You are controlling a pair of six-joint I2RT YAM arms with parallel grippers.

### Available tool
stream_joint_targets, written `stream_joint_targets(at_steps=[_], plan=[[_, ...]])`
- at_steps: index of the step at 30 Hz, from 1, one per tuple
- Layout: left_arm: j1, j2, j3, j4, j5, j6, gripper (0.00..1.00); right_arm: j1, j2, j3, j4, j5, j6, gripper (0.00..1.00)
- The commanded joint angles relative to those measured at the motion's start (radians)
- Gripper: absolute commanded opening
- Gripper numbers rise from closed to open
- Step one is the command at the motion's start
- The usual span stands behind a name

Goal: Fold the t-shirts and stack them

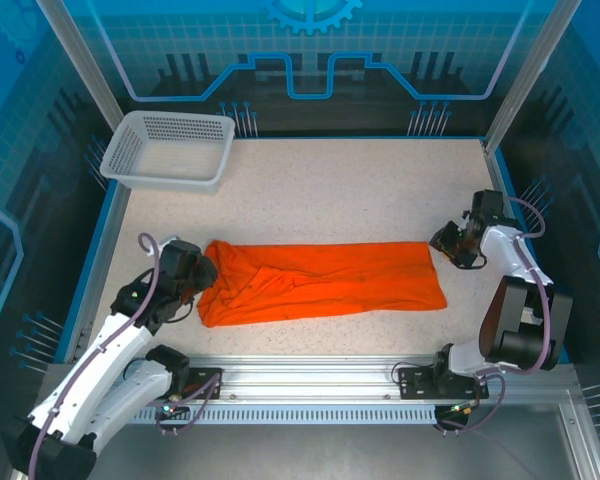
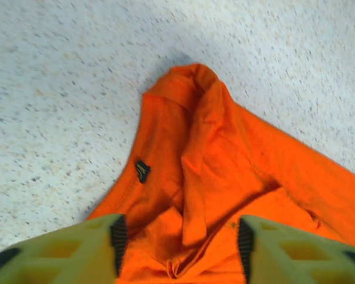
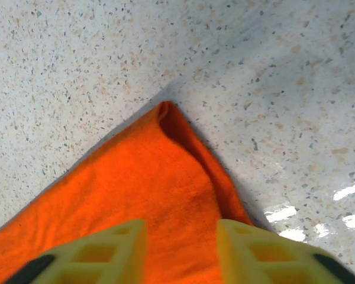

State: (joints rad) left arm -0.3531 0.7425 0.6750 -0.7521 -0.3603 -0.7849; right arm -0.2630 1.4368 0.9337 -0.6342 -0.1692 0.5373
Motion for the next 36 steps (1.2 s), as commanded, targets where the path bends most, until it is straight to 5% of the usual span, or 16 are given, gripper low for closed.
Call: stream_joint_targets(at_steps=[1, 10, 17, 28, 31, 36], plan=[[0.015, 0.056, 0.04, -0.003, -0.062, -0.029, 0.62, -0.017, -0.037, -0.018, 0.036, -0.036, 0.03, 0.45], [0.223, 0.526, 0.265, 0.056, 0.288, 0.097, 0.79, 0.111, 0.091, 0.091, 0.016, -0.086, -0.004, 0.45], [0.279, 0.871, 0.494, 0.037, 0.443, 0.205, 0.64, 0.253, 0.3, 0.195, -0.043, -0.073, -0.03, 0.4], [0.322, 1.001, 0.505, 0.115, 0.48, 0.325, 0.54, 0.284, 0.45, 0.305, -0.084, 0.019, -0.02, 0.36], [0.327, 1.042, 0.512, 0.134, 0.517, 0.32, 0.42, 0.281, 0.482, 0.33, -0.099, 0.044, -0.029, 0.36], [0.333, 1.029, 0.488, 0.174, 0.495, 0.308, 0.08, 0.25, 0.518, 0.349, -0.098, 0.04, -0.004, 0.35]])
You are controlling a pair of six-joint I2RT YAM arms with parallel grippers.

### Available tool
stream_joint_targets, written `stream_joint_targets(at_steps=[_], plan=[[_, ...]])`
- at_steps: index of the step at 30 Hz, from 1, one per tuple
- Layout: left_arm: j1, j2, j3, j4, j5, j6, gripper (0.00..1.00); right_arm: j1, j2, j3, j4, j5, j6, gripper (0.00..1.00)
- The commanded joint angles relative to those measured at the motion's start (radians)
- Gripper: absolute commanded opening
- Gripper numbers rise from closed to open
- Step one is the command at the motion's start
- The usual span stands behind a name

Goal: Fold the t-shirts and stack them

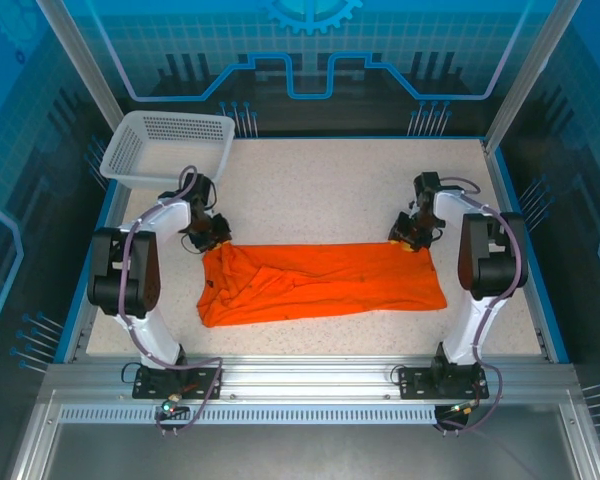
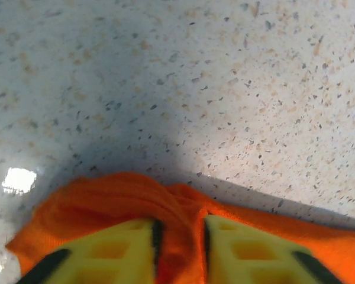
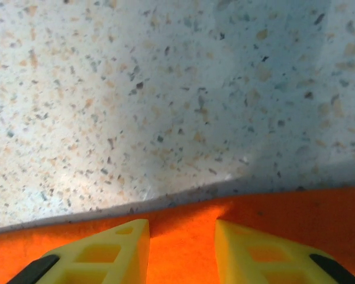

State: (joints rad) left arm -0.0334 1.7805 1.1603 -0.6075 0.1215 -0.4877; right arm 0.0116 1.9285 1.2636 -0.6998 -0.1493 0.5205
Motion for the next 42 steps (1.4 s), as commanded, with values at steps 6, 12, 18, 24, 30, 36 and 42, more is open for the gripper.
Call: stream_joint_targets(at_steps=[6, 12, 18, 24, 30, 36, 42], plan=[[0.073, -0.097, -0.091, 0.097, -0.104, -0.022, 0.0, -0.066, 0.071, 0.053, -0.029, 0.017, 0.025, 0.35], [0.105, -0.116, -0.134, 0.095, -0.227, -0.067, 0.0, -0.096, 0.084, 0.066, -0.015, -0.016, 0.047, 0.38], [0.128, -0.063, -0.074, 0.048, -0.249, -0.109, 0.16, -0.117, 0.086, 0.082, -0.009, -0.046, 0.053, 0.45], [0.127, -0.117, -0.01, -0.033, -0.268, -0.132, 0.49, -0.101, -0.046, 0.042, 0.099, -0.124, 0.06, 0.6], [0.034, -0.245, 0.047, -0.115, -0.263, -0.11, 0.44, 0.067, -0.206, -0.01, 0.197, -0.232, 0.075, 0.6], [-0.123, -0.199, 0.036, -0.057, -0.03, -0.112, 0.3, 0.351, -0.087, 0.09, 0.211, -0.32, 0.073, 0.51], [-0.155, -0.055, 0.025, -0.022, 0.11, -0.153, 0.25, 0.559, 0.183, 0.37, 0.076, -0.383, 0.015, 0.44]])
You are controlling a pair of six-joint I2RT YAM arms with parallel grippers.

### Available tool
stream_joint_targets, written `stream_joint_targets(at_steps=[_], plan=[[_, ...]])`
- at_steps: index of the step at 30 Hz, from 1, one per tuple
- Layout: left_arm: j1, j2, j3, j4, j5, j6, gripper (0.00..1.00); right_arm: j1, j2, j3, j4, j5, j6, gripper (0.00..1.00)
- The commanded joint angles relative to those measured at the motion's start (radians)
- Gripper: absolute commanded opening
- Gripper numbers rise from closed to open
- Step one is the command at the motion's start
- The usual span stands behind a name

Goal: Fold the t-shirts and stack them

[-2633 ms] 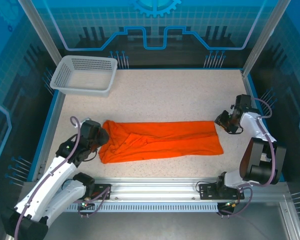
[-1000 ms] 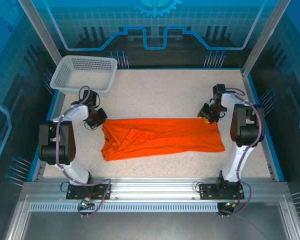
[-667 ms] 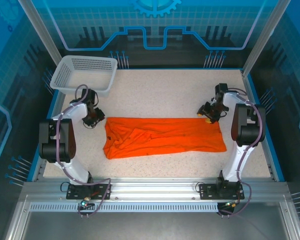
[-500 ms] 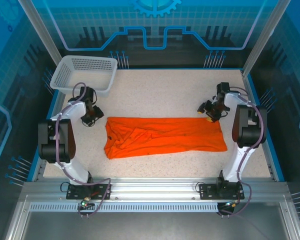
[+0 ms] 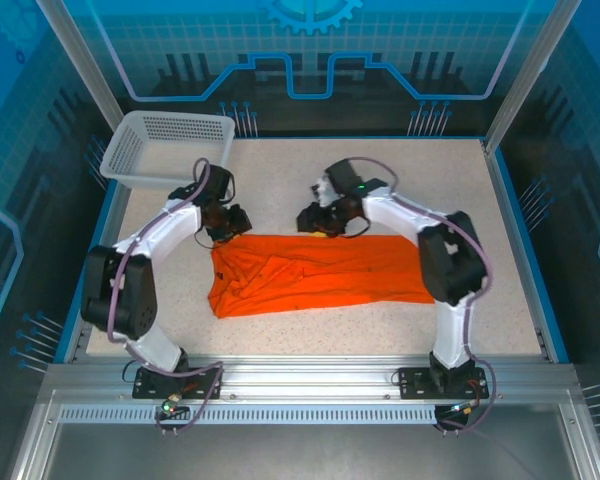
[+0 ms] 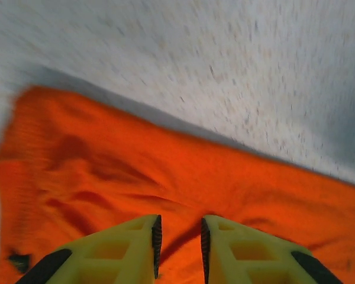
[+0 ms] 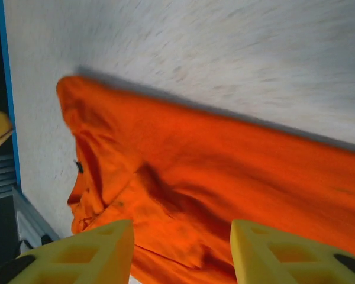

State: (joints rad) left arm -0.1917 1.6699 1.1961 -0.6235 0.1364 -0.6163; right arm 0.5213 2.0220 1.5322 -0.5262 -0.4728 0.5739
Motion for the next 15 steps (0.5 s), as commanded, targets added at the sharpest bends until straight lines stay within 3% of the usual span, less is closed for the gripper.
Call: stream_joint_targets(at_steps=[1, 6, 15], plan=[[0.005, 0.074, -0.006, -0.011, 0.085, -0.017, 0.26, 0.074, 0.131, 0.162, -0.137, -0.046, -0.056, 0.44], [0.006, 0.158, 0.028, -0.031, 0.078, 0.026, 0.26, 0.138, 0.294, 0.378, -0.247, -0.015, -0.083, 0.42], [0.027, 0.221, 0.011, -0.04, 0.035, 0.064, 0.26, 0.166, 0.413, 0.49, -0.306, -0.006, -0.112, 0.39]])
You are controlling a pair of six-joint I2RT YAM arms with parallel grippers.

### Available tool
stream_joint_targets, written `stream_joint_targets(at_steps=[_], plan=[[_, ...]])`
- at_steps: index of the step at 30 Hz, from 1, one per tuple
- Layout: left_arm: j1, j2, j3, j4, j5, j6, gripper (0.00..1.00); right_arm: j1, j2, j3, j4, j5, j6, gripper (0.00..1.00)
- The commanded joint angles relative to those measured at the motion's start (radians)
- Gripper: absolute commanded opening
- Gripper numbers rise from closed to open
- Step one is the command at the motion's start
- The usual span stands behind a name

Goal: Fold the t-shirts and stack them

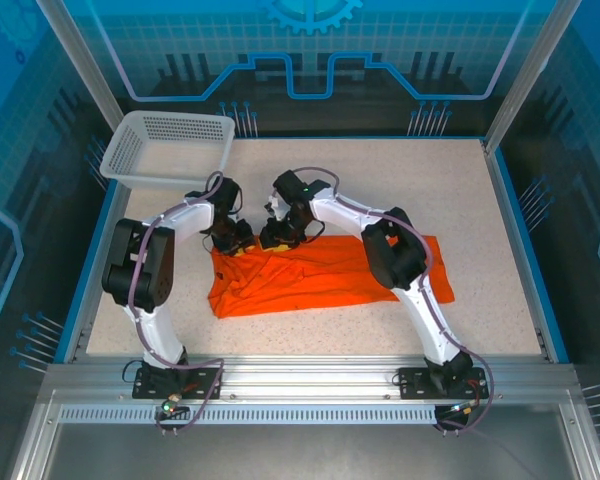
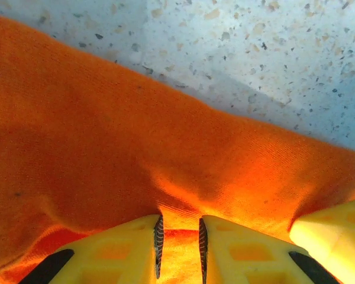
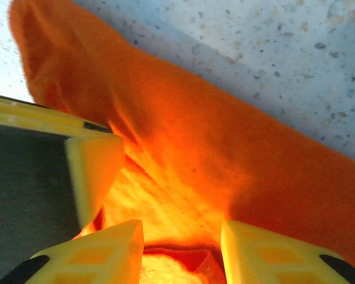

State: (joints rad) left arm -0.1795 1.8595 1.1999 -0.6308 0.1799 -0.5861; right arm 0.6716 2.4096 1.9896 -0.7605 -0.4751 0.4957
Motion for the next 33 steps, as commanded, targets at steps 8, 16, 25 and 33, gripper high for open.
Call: stream_joint_targets(at_steps=[8, 16, 25, 33], plan=[[0.03, 0.052, -0.001, -0.029, -0.023, 0.04, 0.26, 0.037, -0.05, -0.093, -0.034, -0.055, -0.069, 0.33], [0.033, 0.069, 0.006, -0.037, -0.033, 0.037, 0.26, 0.051, -0.112, -0.132, -0.028, -0.048, -0.102, 0.36], [0.032, 0.075, 0.027, -0.067, -0.069, 0.028, 0.26, 0.074, -0.116, -0.083, -0.087, 0.036, -0.14, 0.33], [0.032, 0.066, 0.026, -0.077, -0.071, 0.022, 0.26, 0.092, -0.131, -0.098, -0.084, 0.083, -0.151, 0.2]])
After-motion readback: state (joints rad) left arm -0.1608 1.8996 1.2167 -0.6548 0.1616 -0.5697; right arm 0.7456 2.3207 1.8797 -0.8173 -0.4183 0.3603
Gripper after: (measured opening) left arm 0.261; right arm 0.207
